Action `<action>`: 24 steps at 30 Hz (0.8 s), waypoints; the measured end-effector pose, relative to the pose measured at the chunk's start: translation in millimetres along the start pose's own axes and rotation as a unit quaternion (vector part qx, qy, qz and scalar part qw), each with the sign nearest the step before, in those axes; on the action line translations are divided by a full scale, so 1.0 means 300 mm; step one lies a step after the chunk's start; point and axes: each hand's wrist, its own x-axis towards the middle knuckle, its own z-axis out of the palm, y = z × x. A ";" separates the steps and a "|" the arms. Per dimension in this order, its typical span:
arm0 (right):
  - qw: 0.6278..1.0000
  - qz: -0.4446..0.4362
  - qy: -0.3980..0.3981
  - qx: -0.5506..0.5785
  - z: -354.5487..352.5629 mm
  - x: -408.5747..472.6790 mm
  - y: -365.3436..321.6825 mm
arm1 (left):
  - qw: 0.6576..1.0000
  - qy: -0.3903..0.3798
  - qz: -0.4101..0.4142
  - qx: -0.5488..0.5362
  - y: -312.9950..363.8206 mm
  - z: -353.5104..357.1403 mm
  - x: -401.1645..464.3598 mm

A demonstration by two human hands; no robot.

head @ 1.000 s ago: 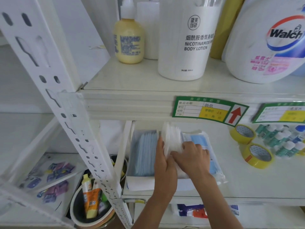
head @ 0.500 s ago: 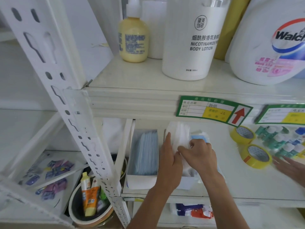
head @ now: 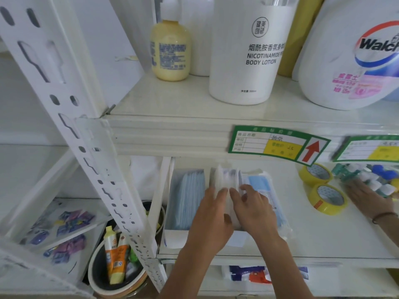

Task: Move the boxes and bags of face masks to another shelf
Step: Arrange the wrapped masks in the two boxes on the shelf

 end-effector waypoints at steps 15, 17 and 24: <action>0.992 -0.068 0.066 -0.083 0.085 -0.028 0.063 | 0.975 -0.035 0.077 0.206 -0.078 0.023 0.014; 0.995 -0.074 0.035 -0.057 0.087 -0.010 0.073 | 0.980 -0.020 0.106 0.167 -0.058 0.026 0.025; 0.995 -0.079 -0.007 -0.057 0.105 -0.008 0.106 | 0.967 -0.038 0.099 0.234 -0.082 0.027 0.026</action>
